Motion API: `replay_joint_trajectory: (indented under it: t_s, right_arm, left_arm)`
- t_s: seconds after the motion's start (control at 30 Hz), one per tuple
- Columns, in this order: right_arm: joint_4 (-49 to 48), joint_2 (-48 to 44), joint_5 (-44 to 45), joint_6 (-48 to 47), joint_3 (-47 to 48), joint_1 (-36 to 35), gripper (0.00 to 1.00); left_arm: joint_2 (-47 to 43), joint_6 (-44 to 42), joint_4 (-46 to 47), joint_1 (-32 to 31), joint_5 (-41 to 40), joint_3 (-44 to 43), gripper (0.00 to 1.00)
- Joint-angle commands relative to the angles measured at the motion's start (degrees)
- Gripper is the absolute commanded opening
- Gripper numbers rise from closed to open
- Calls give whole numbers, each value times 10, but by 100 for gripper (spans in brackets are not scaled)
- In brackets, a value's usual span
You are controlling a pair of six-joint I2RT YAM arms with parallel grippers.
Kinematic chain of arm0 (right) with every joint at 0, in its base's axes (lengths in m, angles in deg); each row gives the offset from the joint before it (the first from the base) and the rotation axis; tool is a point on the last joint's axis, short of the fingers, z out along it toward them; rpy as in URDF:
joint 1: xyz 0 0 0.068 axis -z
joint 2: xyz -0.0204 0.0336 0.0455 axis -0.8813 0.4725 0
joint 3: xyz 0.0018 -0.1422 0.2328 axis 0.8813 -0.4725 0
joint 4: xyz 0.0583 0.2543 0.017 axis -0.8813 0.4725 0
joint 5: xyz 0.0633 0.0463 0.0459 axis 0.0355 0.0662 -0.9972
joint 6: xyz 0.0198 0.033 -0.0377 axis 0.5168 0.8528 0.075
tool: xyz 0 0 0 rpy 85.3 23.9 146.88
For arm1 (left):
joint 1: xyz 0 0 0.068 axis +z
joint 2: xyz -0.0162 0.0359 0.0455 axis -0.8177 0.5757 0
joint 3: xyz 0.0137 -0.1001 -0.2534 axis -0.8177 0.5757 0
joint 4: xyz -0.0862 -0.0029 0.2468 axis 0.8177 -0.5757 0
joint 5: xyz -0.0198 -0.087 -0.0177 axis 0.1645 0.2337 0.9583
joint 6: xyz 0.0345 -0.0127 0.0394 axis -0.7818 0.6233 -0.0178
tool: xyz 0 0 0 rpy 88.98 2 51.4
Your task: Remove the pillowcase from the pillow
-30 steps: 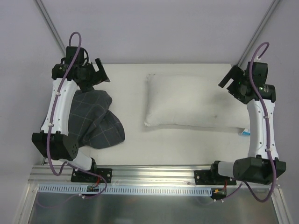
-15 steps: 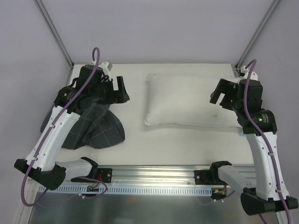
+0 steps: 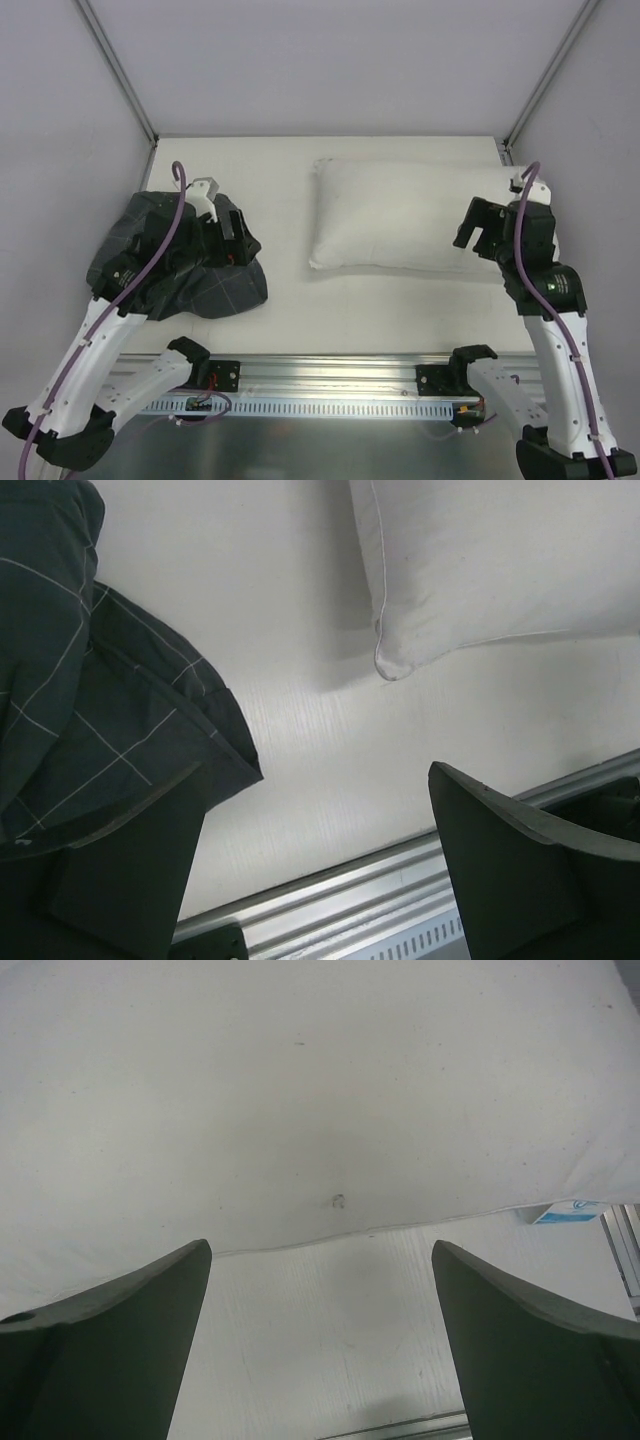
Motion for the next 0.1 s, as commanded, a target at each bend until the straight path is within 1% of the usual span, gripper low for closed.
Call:
replay_joint_trajectory:
  t_s: [0.0,0.07]
  right_arm:
    - [-31,-13,28,-9,-11,-4,96]
    - [-34,-19,42,-5,-14,-3,96]
  left_arm:
    - [-16,10,43,-2,-15,26,92]
    - [-17,9,44,-3,-16,26,92]
